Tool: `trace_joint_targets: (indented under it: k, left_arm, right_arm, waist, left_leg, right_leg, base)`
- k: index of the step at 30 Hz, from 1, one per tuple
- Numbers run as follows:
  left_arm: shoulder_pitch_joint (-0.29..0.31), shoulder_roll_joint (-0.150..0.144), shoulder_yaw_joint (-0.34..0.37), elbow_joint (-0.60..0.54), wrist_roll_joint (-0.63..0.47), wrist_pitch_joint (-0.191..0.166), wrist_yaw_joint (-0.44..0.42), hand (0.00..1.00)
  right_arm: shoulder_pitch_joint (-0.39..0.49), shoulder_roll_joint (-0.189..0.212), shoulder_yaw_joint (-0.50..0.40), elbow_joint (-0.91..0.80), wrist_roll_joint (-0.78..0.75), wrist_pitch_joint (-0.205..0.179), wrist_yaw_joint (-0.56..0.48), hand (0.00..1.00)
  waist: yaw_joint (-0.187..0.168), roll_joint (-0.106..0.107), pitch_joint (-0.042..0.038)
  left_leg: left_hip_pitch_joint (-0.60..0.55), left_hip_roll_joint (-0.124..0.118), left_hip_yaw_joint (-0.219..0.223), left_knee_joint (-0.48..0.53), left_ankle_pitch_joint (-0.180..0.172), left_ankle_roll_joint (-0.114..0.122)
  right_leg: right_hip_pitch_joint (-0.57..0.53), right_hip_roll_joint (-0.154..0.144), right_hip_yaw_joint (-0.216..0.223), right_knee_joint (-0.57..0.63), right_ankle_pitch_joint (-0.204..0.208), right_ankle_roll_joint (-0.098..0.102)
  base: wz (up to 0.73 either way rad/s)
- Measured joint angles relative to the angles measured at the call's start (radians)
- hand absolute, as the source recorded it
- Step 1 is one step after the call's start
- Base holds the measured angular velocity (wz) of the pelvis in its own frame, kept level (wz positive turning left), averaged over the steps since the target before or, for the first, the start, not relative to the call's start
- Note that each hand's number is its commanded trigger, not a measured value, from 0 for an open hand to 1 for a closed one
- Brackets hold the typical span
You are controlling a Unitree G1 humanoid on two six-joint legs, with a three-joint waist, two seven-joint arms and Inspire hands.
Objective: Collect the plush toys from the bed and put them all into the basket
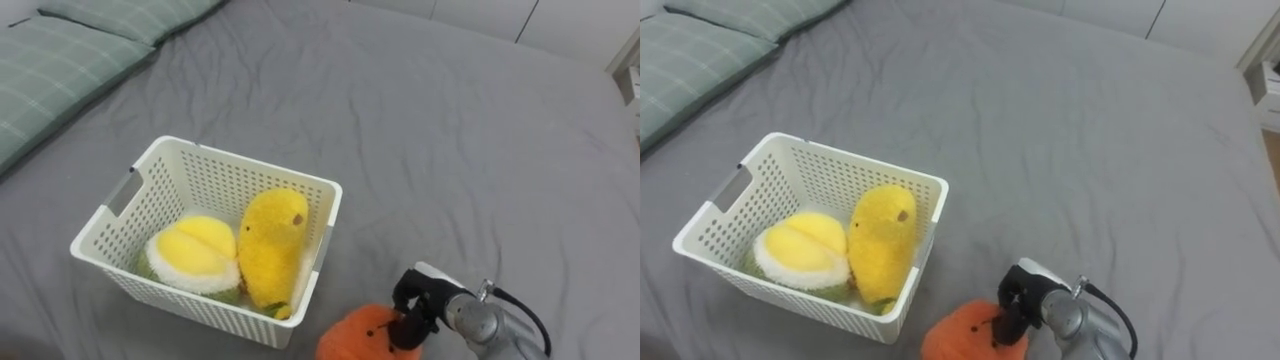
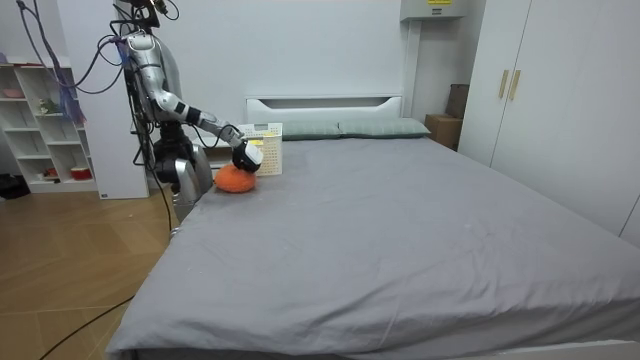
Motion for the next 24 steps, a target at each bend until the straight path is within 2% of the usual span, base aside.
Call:
trace_joint_targets:
  k: [4,8,18,24]
  left_arm:
    - [-0.006,0.007,-0.001,-0.001,-0.001,-0.002,0.000,0.00]
    - [-0.004,0.011,0.002,-0.001,0.001,-0.006,-0.003,0.00]
    - [-0.024,0.017,0.074,-0.003,0.001,-0.037,-0.021,0.00]
    - [-0.025,0.024,0.083,-0.004,0.005,-0.038,-0.021,0.00]
  right_arm:
    - [0.000,-0.006,-0.002,-0.034,0.006,0.000,-0.010,1.00]
    - [0.001,-0.007,-0.026,-0.121,0.001,0.000,-0.016,1.00]
    - [-0.007,-0.072,-0.164,-0.390,0.033,-0.021,-0.064,1.00]
    - [-0.008,-0.075,-0.228,-0.484,0.028,-0.021,-0.075,1.00]
  waist:
    - [-0.012,-0.005,0.0078]
    - [-0.029,-0.007,0.0076]
    - [-0.053,-0.007,0.0052]
    - [-0.074,-0.006,0.0050]
  left_leg:
    - [-0.002,0.000,0.000,0.002,0.000,0.000]
    - [-0.009,-0.002,-0.002,0.007,-0.001,0.001]
    - [0.004,0.000,0.005,-0.005,-0.001,0.001]
    - [0.007,0.001,0.006,-0.005,-0.001,0.001]
  right_leg:
    - [0.000,0.000,0.000,-0.003,0.000,0.001]
    - [-0.002,-0.001,-0.001,-0.008,-0.001,0.001]
    - [0.000,0.002,0.015,-0.006,0.000,0.001]
    - [-0.002,0.001,0.017,0.003,0.000,0.001]
  base:
    - [0.00]
    - [0.01]
    - [-0.03]
    - [-0.01]
